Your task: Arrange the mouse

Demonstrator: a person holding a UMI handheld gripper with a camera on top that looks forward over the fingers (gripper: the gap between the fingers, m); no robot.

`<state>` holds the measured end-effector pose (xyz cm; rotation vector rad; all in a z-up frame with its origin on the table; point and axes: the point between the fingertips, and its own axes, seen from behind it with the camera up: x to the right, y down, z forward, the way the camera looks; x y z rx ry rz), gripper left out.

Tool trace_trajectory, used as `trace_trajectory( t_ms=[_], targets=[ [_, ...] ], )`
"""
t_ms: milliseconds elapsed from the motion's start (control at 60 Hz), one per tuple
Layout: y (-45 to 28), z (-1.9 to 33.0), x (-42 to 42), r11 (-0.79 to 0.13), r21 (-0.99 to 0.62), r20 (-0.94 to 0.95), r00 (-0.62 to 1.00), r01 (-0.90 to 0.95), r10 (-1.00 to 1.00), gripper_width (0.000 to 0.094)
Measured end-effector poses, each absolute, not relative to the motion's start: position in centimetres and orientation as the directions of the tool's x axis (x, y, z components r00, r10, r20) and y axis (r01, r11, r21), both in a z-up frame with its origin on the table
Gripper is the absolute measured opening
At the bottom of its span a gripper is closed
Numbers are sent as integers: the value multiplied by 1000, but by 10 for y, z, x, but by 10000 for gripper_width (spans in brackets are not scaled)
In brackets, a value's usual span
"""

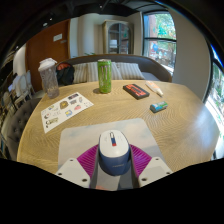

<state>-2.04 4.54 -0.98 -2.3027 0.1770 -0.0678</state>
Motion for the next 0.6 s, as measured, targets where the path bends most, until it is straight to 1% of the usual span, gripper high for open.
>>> trace_trajectory(
  t_ms=[33, 150, 167, 233, 250, 283, 333, 417, 517, 600],
  targets=[
    [46, -10, -20, -659, -744, -15, 988, -112, -151, 511],
    [43, -13, -21, -704, -702, -18, 992, -103, -127, 593],
    [41, -13, -19, -712, -694, -21, 991, -107, -129, 624],
    [33, -10, -15, -737, -664, -28, 990, -122, -139, 847],
    [32, -6, -14, -732, -670, -31, 990, -124, -139, 861],
    [30, 3, -17, -721, -682, -51, 992, -120, -118, 840],
    [17, 11, -20, -720, -686, -74, 994, -110, -82, 842],
    [-22, 18, -21, -752, -653, -91, 995, -85, -34, 847],
    [-85, 16, -7, -788, -615, -86, 996, -31, 28, 846],
    [-135, 9, 18, -826, -564, -61, 998, -5, 36, 845]
  ],
)
